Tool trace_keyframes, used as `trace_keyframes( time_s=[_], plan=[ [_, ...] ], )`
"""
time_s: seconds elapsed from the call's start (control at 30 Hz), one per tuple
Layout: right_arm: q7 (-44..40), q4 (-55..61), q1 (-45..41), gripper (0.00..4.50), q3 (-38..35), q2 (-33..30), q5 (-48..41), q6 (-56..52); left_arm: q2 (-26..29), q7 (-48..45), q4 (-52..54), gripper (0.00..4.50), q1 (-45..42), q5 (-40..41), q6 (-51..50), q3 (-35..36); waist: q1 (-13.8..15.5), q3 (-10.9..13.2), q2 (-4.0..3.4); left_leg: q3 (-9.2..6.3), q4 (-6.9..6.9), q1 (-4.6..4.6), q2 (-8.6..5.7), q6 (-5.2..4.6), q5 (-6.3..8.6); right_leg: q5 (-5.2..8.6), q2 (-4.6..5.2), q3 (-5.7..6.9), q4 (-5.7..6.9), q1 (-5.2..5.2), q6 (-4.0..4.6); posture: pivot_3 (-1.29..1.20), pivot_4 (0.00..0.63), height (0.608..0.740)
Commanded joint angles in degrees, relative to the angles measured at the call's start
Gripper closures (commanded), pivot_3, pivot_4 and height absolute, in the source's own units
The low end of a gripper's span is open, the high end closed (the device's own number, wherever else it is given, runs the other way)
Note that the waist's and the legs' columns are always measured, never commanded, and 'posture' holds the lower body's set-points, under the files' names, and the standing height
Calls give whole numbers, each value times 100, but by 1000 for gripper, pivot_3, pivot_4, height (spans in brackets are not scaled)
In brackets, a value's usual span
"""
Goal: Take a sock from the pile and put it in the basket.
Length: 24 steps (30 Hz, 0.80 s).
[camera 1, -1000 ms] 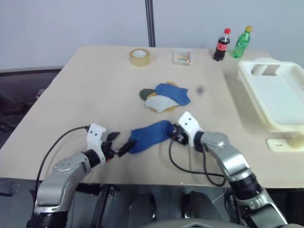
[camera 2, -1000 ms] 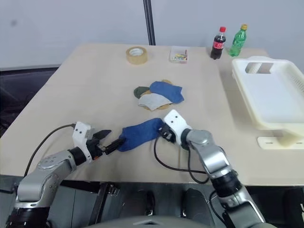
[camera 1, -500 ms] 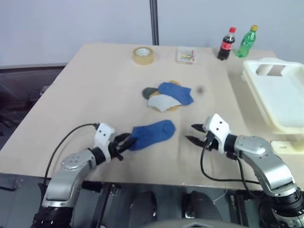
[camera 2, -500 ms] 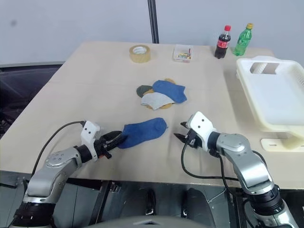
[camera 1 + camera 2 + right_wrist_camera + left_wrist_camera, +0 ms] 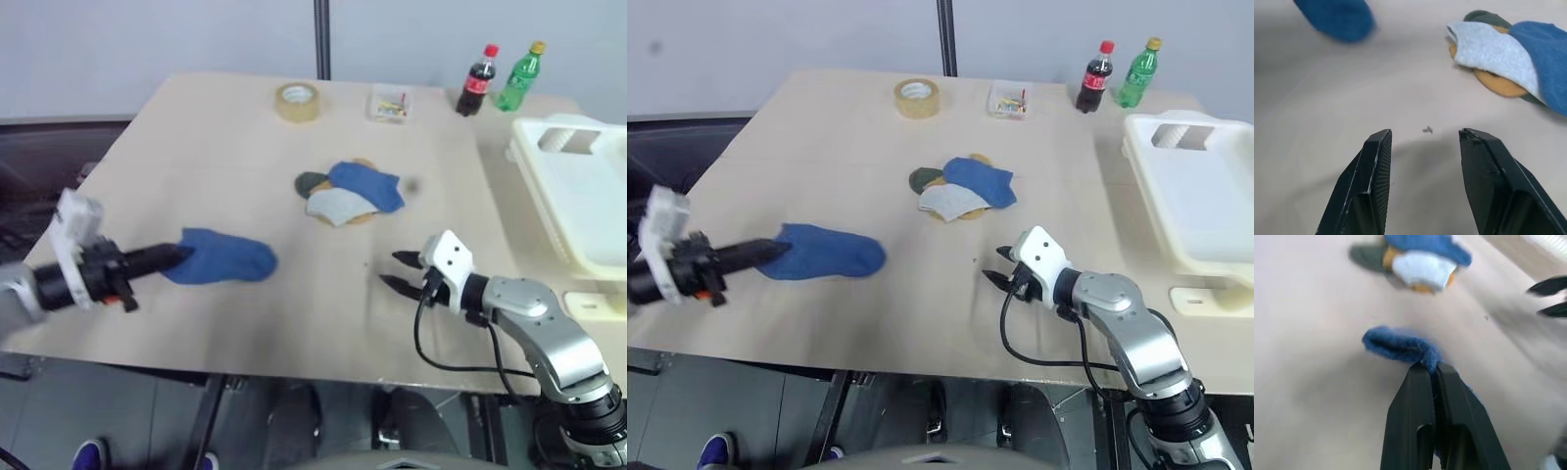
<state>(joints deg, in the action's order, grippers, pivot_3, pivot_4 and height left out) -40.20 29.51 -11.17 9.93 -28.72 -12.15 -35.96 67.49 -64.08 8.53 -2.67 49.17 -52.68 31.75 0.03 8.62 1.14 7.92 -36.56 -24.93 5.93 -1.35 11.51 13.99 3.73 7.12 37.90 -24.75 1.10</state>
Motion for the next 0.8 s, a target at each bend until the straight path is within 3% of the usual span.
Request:
trace_keyframes(
  time_s=[0.03,0.1,0.23,0.3,0.37,0.47,0.53,0.6,0.7,0.8],
  plan=[
    [95,34,-91,2259,-240,-7,-94,133,-43,316,412,4443,-893,254,-571,-933,39,12,-22,1,4,0,-11,-1,0,3,9,-2,0,0,-5,0,150,740],
    [155,35,-75,2259,-296,-43,-84,102,-567,779,784,4443,-1490,44,-770,-1926,99,13,-32,1,11,4,-37,-4,1,5,23,-6,4,5,-19,0,150,740],
    [327,152,30,2259,-387,-125,-19,-53,-2349,1796,641,4443,-2377,-427,-997,-3368,103,23,1,-19,4,-4,-65,-32,-15,1,19,-13,13,24,-45,0,150,740],
    [454,273,96,2259,-450,-124,-46,-212,-3217,2035,193,3808,-2640,-749,-752,-3865,74,30,17,-28,-1,-13,-64,-13,-27,-6,11,-11,14,21,-35,0,150,740],
    [509,446,174,2259,-481,-141,-116,-376,-3647,2145,-33,2984,-2781,-940,-608,-4023,53,34,24,-28,-7,-12,-65,-11,-29,-9,5,-3,15,20,-31,0,150,740],
    [509,710,222,2259,-506,-129,-352,-712,-3455,2034,113,1424,-2644,-967,-428,-3634,-60,35,26,-52,-3,2,-64,-10,-29,-6,-12,-22,20,18,-35,0,150,740],
    [507,746,193,2259,-417,-88,-456,-832,-3098,1758,317,646,-2367,-1005,-171,-3436,-100,35,25,-57,8,18,-63,-13,-27,1,-22,-33,22,19,-45,0,150,740],
    [524,646,95,2259,-171,-5,-468,-894,-2734,1551,494,646,-1974,-1108,183,-3184,-134,35,22,-62,12,26,-59,-27,-18,2,-30,-43,23,18,-46,0,150,740],
    [550,503,-65,2259,35,106,-467,-935,-2629,1661,679,646,-1630,-1084,344,-2870,-86,35,21,-62,11,24,-61,-29,-16,2,-22,-43,22,18,-47,0,150,740],
    [538,331,-281,2259,65,267,-659,-1131,-2582,1850,832,646,-1146,-1591,876,-2925,-8,37,24,-73,4,13,-77,-31,-15,1,2,-39,19,22,-49,0,150,740]
  ],
)
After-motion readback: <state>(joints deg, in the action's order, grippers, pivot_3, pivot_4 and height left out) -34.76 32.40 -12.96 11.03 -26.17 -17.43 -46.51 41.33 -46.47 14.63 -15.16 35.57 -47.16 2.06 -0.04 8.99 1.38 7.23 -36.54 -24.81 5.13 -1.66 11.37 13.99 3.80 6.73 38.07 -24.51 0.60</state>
